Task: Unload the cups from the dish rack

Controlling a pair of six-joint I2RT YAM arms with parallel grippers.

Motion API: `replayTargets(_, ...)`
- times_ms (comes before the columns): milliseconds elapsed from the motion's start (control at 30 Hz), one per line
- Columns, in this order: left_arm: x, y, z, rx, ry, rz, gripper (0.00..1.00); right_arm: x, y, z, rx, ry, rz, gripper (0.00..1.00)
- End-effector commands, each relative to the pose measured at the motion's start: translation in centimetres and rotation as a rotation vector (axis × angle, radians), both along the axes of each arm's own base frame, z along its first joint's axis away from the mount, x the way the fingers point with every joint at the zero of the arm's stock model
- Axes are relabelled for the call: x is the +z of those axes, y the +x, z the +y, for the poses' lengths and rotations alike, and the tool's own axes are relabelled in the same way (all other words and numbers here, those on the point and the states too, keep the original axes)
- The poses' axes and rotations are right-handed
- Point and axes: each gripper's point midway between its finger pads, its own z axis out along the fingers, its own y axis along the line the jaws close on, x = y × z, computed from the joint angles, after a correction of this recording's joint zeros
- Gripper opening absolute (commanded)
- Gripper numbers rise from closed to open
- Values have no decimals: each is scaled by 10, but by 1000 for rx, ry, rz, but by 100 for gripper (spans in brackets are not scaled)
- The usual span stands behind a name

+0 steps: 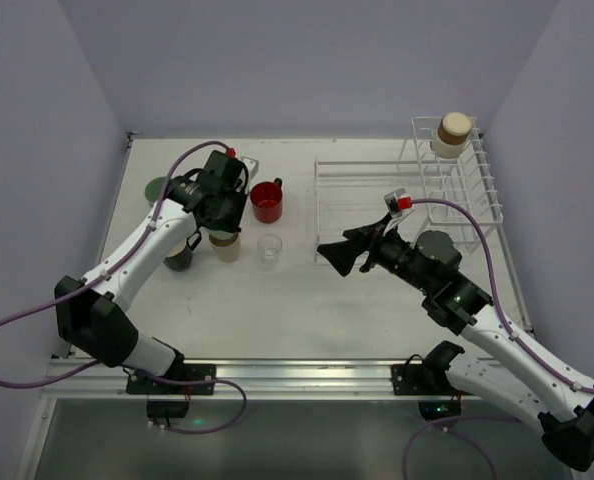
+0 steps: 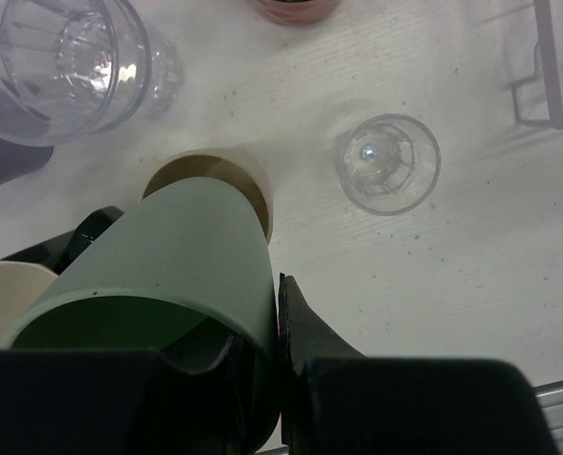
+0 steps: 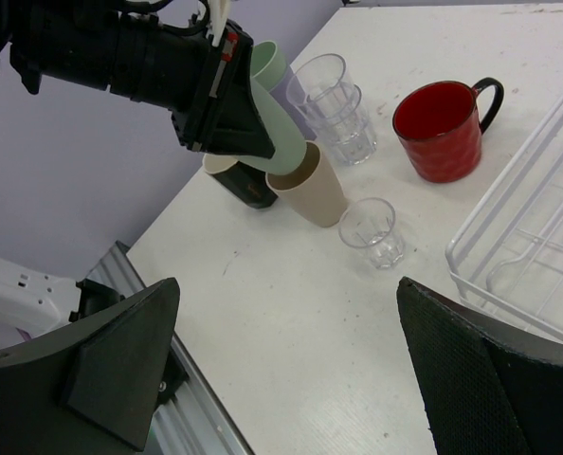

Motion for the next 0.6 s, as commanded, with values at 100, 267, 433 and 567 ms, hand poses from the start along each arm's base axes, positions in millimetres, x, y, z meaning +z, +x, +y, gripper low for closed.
replayTargets(100,-18,-3,-1,-28,3,44,0,0,2,-1,-9,-7,-22,99)
replayTargets(267,-31,-4,0,-26,10,64,0,-1,3,0,-12,-7,-20,99)
replayTargets(433,-38,-2,4,-9,32,65,4,-3,4,1,-12,-9,-15,99)
replayTargets(567,-39,2,7,14,49,50,21,-5,5,2,-10,-12,-12,99)
